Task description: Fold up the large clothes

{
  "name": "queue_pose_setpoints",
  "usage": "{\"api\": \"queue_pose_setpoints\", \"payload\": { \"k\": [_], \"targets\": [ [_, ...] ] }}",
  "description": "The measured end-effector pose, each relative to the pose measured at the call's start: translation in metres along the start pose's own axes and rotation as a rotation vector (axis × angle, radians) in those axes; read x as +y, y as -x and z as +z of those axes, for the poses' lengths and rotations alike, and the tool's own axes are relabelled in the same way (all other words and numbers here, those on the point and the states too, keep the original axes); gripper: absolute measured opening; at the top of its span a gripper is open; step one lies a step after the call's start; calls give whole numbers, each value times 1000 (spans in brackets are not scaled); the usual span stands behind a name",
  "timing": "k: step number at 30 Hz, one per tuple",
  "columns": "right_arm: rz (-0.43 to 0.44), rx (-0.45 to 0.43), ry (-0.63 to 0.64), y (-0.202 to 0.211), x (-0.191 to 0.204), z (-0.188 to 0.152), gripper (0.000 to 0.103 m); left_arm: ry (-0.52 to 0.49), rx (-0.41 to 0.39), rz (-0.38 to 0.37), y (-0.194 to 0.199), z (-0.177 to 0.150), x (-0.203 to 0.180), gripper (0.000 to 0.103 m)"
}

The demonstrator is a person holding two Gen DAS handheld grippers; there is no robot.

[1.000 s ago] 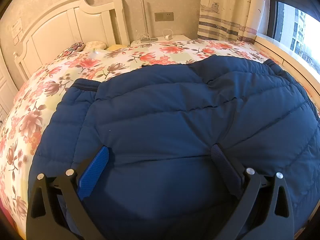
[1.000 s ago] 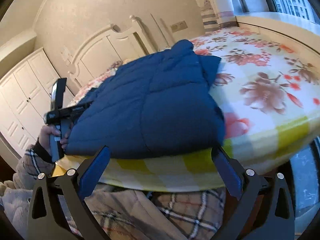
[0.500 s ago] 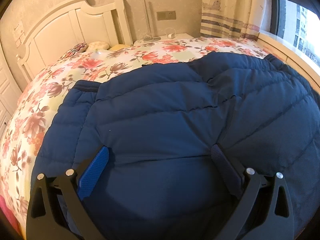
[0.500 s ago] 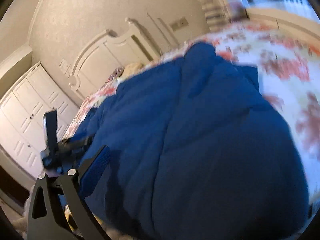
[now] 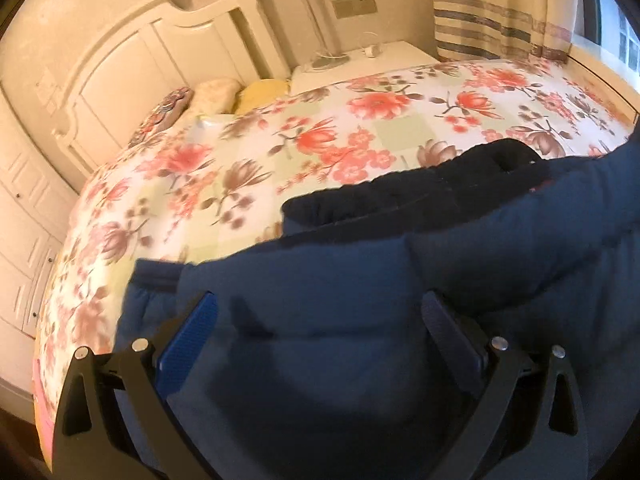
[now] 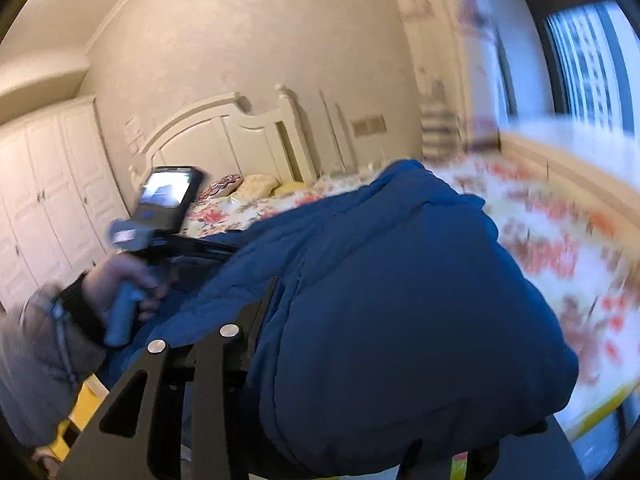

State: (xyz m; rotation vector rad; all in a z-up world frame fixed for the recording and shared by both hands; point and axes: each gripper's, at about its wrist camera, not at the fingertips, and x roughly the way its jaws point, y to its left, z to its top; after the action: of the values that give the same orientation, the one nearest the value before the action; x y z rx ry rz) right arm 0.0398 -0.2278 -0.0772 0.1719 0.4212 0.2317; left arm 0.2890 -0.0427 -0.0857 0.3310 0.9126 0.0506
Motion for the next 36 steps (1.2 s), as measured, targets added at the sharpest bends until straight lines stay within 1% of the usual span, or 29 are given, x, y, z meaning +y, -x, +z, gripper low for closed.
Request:
{"api": "queue_pose_setpoints", "payload": {
  "k": [1,4,5,7,8,10,11,13,14,15,16,17,19,20,21,22,23,24,25,26,27,28,29,30,31,32,34,36],
  "targets": [
    [-3,-9,24,3,6,4,47,-6,-6,-11,2,-1,1,100],
    [-15,-25,87,6,21,14,47,-19,-35,-100,30,-22,10,100],
    [-17,-29,102,7,24,17,47,-33,-59,-128,48,-39,14,100],
    [-23,-40,131,6,34,24,47,-47,-129,-188,88,-84,21,101],
    [-27,-45,142,5,38,27,47,-50,-150,-221,101,-106,22,101],
    [-28,-66,176,3,53,35,47,-69,-164,-297,122,-151,22,101],
    [-21,-72,192,2,60,39,47,-94,-169,-315,130,-180,18,101],
    [-6,-93,274,-2,89,46,47,-128,-206,-253,140,-224,23,101],
    [-3,-106,311,-3,102,48,47,-136,-191,-266,140,-234,29,101],
    [7,-121,353,-4,118,51,47,-129,-168,-294,140,-244,41,101],
    [20,-138,412,-7,140,54,47,-78,-171,-298,144,-252,64,101],
    [30,-149,468,-10,160,54,47,-36,-185,-283,148,-255,81,101],
    [56,-161,567,-17,196,50,47,70,-225,-215,159,-257,128,101],
    [73,-161,641,-24,222,45,47,157,-271,-143,168,-255,165,101],
    [83,-154,718,-29,248,34,47,219,-301,-88,175,-254,190,101],
    [89,-133,834,-42,279,18,47,299,-324,-21,182,-253,219,101],
    [95,-110,916,-50,299,4,47,351,-336,15,188,-252,238,100],
    [101,-54,1046,-66,325,-22,47,399,-353,40,193,-252,257,100],
    [102,21,1187,-84,347,-53,47,435,-374,57,199,-250,272,100],
    [95,75,1312,-99,360,-86,49,455,-386,78,204,-247,285,100],
    [56,52,1402,-105,366,-109,53,453,-391,91,207,-242,291,100],
    [-9,-24,1518,-106,372,-137,57,437,-396,95,209,-237,294,100],
    [-26,-37,1532,-106,373,-142,57,400,-400,94,210,-228,292,100],
    [-17,-26,1510,-105,372,-140,58,363,-401,87,209,-219,288,100],
    [8,-10,1468,-105,369,-131,58,315,-396,67,206,-207,280,100],
    [15,-8,1446,-104,366,-127,59,276,-390,41,204,-197,271,100],
    [9,-16,1425,-104,362,-124,62,187,-374,-32,195,-173,251,100],
    [-7,-32,1432,-102,361,-125,64,89,-339,-130,177,-141,226,100]
  ]
}}
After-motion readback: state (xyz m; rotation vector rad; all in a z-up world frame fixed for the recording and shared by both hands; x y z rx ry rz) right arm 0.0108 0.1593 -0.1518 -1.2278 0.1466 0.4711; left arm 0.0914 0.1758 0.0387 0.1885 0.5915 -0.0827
